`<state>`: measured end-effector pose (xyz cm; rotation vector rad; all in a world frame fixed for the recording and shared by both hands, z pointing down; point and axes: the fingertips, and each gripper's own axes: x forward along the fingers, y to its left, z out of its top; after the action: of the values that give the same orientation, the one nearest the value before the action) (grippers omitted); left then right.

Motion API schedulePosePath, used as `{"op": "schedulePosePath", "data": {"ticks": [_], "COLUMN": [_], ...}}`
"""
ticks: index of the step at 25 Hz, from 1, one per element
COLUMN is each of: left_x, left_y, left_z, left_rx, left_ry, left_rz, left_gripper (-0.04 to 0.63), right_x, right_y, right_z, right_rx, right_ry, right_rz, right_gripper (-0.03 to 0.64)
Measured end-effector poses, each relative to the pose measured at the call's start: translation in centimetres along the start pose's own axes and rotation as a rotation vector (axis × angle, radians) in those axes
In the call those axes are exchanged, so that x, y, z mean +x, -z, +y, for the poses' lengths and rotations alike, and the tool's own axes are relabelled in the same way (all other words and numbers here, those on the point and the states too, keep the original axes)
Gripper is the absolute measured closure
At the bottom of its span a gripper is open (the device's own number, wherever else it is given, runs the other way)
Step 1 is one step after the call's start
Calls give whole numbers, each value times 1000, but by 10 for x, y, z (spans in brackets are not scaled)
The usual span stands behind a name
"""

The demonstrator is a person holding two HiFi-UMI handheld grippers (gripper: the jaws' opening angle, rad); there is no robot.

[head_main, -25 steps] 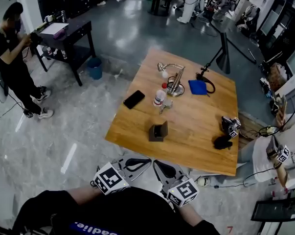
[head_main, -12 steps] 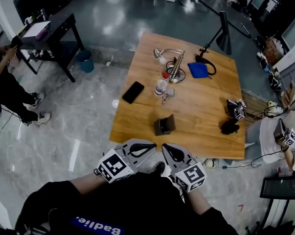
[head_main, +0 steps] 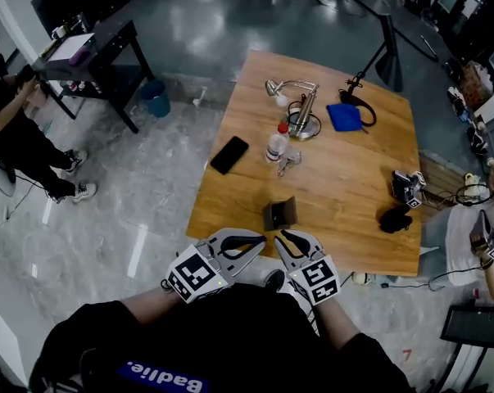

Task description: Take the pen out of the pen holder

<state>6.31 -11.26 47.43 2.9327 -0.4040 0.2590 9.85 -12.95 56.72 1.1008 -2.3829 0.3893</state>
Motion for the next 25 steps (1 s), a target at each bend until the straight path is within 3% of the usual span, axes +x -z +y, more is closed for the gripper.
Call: {"op": "schedulePosePath", "data": {"ticks": [4,12,23,25], "left_x": [-3,-13,-32,-34], "left_y": [4,11,16,16], "left_z": [6,21,28,28], "left_rx": [-11,-13,-23,-24], "left_ry": [-27,-66,-95,-97], "left_rz": [17,31,39,39], "left_gripper": [595,595,595,595], "right_x": [22,64,80,78], "right_y": [24,62,84,81], "right_z": [-5,-24,-36,-37], "right_rx": [-75,-355,-418,-418], "right_ry": [5,112,181,193], "right_rz": [131,356,453,445], "right_gripper": [527,517,518,555]}}
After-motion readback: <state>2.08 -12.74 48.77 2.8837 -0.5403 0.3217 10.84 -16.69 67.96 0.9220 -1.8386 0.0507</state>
